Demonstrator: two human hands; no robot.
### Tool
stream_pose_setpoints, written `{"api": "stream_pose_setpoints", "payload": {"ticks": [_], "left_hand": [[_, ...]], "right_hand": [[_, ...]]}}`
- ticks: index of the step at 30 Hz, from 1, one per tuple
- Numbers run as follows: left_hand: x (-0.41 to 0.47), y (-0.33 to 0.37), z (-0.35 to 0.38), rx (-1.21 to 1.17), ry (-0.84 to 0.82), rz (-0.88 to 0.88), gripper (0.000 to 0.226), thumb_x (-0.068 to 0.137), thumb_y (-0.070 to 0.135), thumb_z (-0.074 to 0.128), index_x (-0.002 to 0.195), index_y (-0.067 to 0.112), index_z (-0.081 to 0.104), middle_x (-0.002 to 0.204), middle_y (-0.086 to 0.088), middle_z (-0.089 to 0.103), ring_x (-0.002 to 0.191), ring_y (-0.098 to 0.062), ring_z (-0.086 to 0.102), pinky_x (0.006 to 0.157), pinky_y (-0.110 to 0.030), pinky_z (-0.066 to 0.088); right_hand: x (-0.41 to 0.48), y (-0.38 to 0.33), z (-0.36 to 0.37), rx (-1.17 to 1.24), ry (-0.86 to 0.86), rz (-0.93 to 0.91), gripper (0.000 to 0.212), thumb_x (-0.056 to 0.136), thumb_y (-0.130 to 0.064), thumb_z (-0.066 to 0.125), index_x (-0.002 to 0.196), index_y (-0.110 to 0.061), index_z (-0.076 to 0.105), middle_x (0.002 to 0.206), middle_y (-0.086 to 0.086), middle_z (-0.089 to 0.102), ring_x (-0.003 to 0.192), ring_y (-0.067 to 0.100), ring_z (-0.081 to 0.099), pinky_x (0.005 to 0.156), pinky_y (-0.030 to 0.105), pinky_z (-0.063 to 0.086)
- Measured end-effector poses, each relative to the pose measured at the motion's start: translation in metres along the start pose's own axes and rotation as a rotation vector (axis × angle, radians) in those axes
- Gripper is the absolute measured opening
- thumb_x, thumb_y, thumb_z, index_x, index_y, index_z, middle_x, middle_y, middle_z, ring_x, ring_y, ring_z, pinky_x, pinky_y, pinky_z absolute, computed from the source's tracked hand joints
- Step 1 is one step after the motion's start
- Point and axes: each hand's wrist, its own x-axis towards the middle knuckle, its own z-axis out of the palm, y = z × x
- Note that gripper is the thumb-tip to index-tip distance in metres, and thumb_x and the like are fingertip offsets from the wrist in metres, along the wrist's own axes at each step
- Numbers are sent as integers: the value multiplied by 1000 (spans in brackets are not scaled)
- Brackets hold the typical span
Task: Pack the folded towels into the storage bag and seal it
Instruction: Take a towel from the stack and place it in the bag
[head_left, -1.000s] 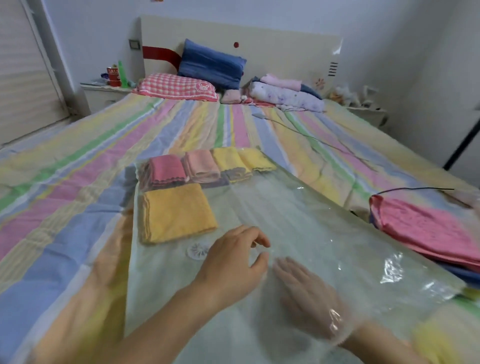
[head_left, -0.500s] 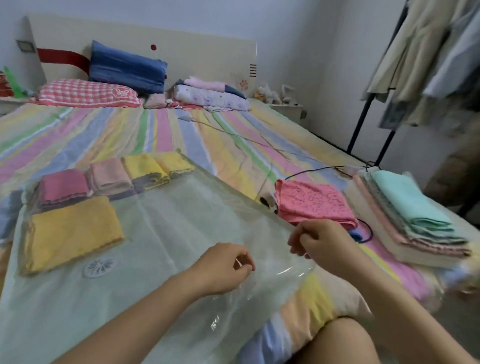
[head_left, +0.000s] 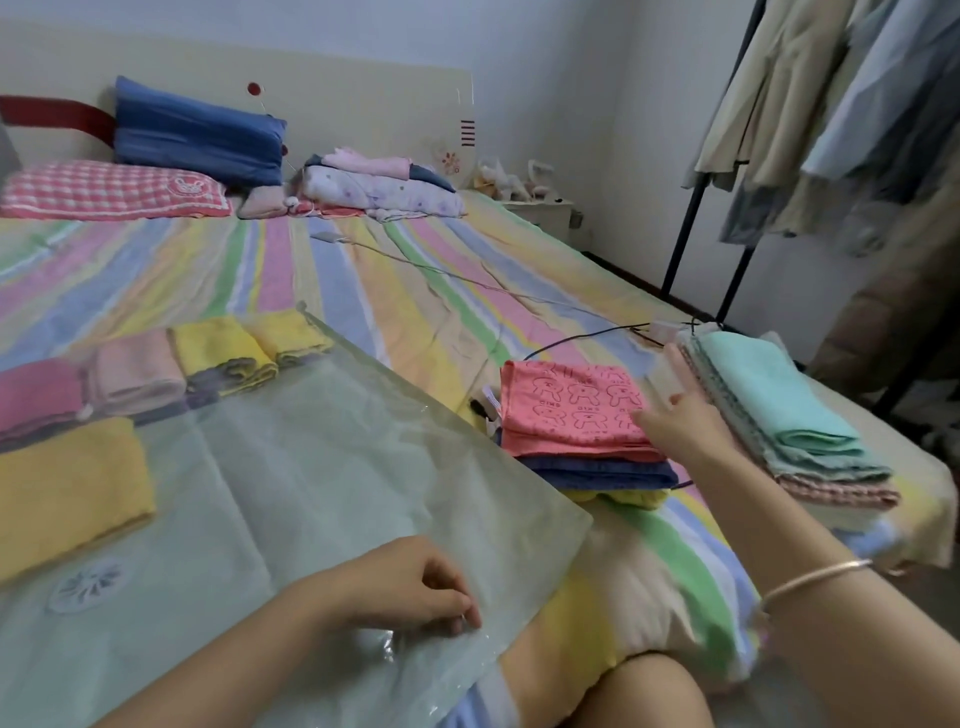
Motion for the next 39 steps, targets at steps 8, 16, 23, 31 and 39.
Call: {"api": "stream_pose_setpoints", "payload": {"ticks": [8, 16, 23, 31, 39], "left_hand": [[7, -1, -2, -150, -16, -77, 23, 97, 13, 49, 88, 16, 70, 68, 8, 69, 53, -4, 56, 47, -17, 45], [14, -3, -4, -233, -16, -112, 23, 99, 11, 45, 88, 12, 66, 67, 4, 69, 51, -6, 58, 46, -19, 47], [14, -13, -11, -625, 255, -143, 24, 101, 23, 46, 109, 8, 64, 92, -8, 73, 69, -22, 67, 51, -28, 55], [-39, -53, -52, -1542, 444, -87, 60, 96, 49, 36, 122, -2, 55, 122, -25, 63, 100, -35, 67, 78, -45, 59], [-157, -139, -74, -1665, 693, -152, 76, 92, 61, 32, 119, -5, 60, 105, -26, 67, 79, -41, 70, 61, -55, 58]], "right_hand": [[42, 2, 20, 169, -204, 186, 46, 72, -44, 78, 85, -4, 60, 82, 12, 68, 75, 26, 65, 73, 38, 55], [38, -21, 16, 446, -356, 254, 20, 82, -13, 69, 97, -3, 58, 61, 12, 66, 51, 24, 66, 52, 31, 57], [-10, -95, -1, 753, -345, 27, 10, 87, -7, 58, 96, -10, 61, 71, 10, 62, 59, 23, 62, 68, 40, 58], [-117, -192, -4, 1109, -686, -203, 9, 85, -2, 54, 81, -10, 56, 56, 8, 61, 41, 19, 57, 43, 24, 50], [-169, -160, 108, 686, -921, 45, 21, 81, -6, 59, 64, -15, 53, 41, 1, 49, 30, 14, 45, 38, 19, 42]]}}
